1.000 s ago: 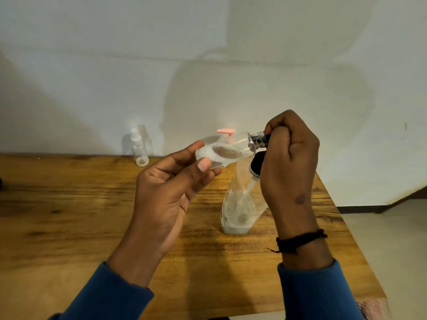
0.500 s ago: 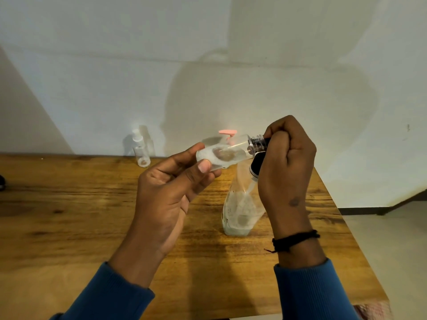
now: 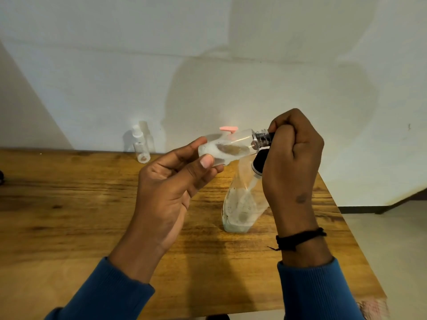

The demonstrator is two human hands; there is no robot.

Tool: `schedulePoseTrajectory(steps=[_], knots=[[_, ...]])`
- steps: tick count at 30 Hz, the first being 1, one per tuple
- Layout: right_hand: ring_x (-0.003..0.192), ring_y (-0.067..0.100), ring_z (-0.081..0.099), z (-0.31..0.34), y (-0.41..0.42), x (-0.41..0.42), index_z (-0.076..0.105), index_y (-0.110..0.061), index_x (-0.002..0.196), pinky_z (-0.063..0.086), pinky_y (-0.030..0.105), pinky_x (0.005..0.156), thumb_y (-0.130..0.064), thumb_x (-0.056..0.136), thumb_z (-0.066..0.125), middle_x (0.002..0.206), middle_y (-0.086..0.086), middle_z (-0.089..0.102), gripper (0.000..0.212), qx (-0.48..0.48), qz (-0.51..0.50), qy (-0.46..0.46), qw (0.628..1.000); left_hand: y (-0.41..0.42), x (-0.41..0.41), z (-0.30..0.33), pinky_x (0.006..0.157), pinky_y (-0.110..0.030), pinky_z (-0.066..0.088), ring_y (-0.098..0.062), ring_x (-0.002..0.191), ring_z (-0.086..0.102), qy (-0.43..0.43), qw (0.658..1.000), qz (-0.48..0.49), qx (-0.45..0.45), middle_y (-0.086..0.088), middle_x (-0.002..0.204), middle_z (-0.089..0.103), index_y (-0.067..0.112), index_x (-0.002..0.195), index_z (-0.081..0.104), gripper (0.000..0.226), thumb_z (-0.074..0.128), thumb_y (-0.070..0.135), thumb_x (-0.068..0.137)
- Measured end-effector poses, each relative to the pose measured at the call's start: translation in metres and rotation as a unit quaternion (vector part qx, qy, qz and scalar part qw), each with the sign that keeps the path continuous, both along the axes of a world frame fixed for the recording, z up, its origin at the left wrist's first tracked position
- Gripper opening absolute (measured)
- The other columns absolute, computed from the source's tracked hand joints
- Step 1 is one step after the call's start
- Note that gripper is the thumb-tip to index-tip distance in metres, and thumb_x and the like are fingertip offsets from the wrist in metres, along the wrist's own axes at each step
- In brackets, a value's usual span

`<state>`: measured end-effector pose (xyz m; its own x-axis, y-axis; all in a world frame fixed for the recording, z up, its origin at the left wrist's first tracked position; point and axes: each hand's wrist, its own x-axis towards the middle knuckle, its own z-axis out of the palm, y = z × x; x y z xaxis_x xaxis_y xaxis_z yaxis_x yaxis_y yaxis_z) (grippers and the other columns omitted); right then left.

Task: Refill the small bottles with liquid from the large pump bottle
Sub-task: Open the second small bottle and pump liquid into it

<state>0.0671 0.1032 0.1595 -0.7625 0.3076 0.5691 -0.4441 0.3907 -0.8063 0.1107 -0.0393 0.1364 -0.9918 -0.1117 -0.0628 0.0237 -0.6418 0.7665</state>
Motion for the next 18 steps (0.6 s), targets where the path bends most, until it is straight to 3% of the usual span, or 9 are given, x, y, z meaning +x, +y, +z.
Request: schedulePoseTrajectory(steps=[3, 8, 13, 18], knots=[[0.052, 0.003, 0.042, -0.003, -0.0025, 0.0004, 0.049, -0.006, 0.074, 0.03, 0.017, 0.045, 0.002, 0.089, 0.035, 0.058, -0.004, 0.042, 0.023, -0.022, 0.008, -0.001, 1.0, -0.0002, 0.0001, -0.0007, 0.071, -0.023, 0.059, -0.028, 0.085, 0.074, 0.0, 1.0, 0.004, 0.003, -0.017, 0.103, 0.075, 0.004, 0.111, 0.07, 0.048, 0.074, 0.011, 0.063], [0.055, 0.008, 0.041, 0.0019, 0.0025, -0.0006, 0.051, -0.007, 0.073, 0.031, 0.027, 0.047, -0.003, 0.088, 0.035, 0.059, -0.003, 0.043, 0.022, 0.005, -0.003, -0.007, 1.0, 0.0007, 0.001, 0.0004, 0.07, -0.021, 0.059, -0.027, 0.085, 0.074, 0.001, 1.0, -0.001, -0.002, -0.016, 0.103, 0.076, 0.005, 0.111, 0.07, 0.047, 0.073, 0.011, 0.064], [0.054, 0.004, 0.041, -0.0031, -0.0033, 0.0013, 0.05, -0.004, 0.074, 0.03, 0.017, 0.046, 0.004, 0.089, 0.035, 0.06, 0.002, 0.042, 0.023, -0.027, 0.0, 0.002, 1.0, 0.0016, 0.0013, 0.0012, 0.07, -0.021, 0.06, -0.027, 0.084, 0.074, -0.008, 1.0, 0.003, 0.004, -0.015, 0.103, 0.076, 0.002, 0.112, 0.068, 0.044, 0.069, 0.006, 0.068], [0.055, 0.008, 0.041, 0.0017, 0.0022, -0.0004, 0.051, -0.005, 0.073, 0.031, 0.026, 0.047, -0.001, 0.088, 0.036, 0.06, 0.001, 0.045, 0.022, 0.001, -0.013, -0.001, 1.0, 0.0033, 0.0019, 0.0028, 0.07, -0.021, 0.06, -0.026, 0.083, 0.074, -0.003, 1.0, -0.003, -0.005, -0.015, 0.102, 0.076, 0.004, 0.11, 0.07, 0.042, 0.069, 0.007, 0.069]])
